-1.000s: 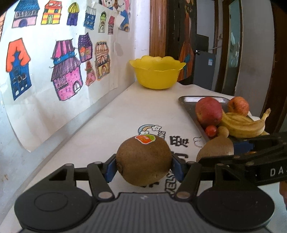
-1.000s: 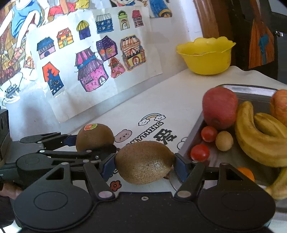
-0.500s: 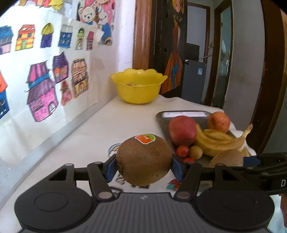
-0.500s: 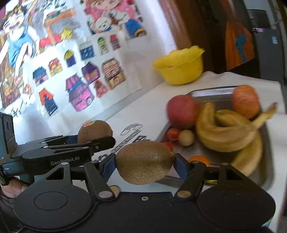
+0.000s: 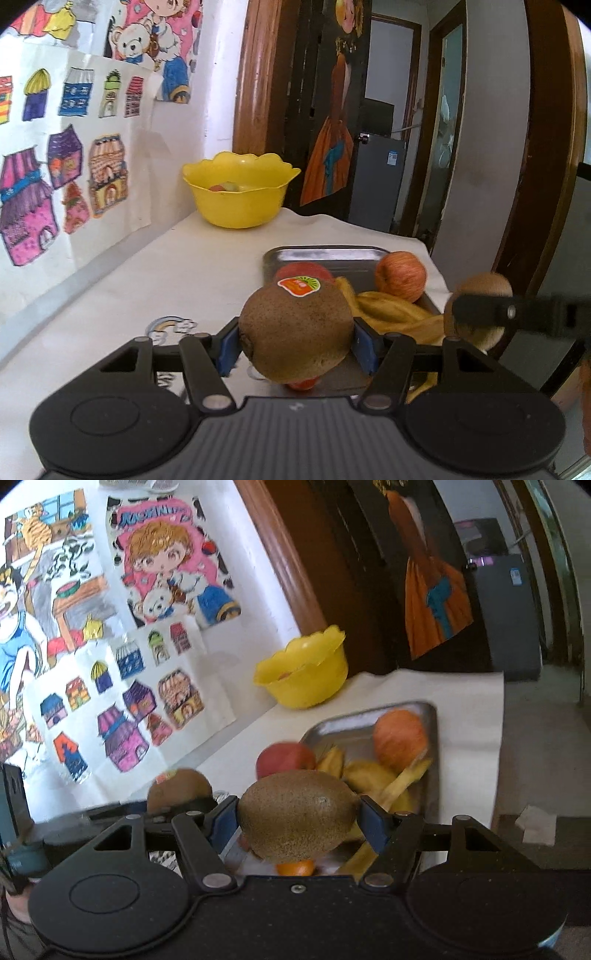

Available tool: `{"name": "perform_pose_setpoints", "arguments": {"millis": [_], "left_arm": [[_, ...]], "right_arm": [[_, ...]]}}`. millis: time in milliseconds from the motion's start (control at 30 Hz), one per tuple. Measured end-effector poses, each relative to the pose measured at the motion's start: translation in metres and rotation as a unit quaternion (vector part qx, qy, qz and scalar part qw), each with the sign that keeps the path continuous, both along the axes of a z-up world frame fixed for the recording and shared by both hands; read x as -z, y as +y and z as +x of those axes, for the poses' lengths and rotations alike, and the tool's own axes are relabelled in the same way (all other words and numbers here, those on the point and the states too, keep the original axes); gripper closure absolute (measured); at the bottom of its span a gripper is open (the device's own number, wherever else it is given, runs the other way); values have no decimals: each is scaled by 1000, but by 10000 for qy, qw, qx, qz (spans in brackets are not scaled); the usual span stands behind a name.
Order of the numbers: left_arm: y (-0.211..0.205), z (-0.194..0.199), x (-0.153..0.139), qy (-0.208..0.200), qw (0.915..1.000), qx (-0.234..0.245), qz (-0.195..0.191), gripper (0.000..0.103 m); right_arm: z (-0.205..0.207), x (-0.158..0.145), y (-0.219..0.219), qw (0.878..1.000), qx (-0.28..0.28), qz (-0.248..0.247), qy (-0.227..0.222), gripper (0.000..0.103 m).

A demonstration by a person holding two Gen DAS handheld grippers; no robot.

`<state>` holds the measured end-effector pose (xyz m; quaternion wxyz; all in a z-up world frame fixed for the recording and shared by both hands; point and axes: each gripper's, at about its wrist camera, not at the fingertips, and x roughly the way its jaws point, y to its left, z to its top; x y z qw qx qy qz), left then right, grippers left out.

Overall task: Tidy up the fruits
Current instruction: 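Carry the kiwi with the right tool while the left tool carries its kiwi over the tray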

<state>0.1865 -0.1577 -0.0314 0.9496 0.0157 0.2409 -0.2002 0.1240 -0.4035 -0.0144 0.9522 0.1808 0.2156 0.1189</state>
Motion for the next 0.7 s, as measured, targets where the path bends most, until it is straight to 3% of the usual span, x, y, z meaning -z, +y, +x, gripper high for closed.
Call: {"name": "perform_pose_setpoints", "arguments": {"millis": [333,700], "left_arm": [[-25,11,22,152,9992,-286,-227,37],[-29,14,27,101,9989,-445,-110,37]], "right_arm": [[28,-5,-33,9995,49,122,-292,33],[64,14,-30,9996,-27,-36,-269,33]]}}
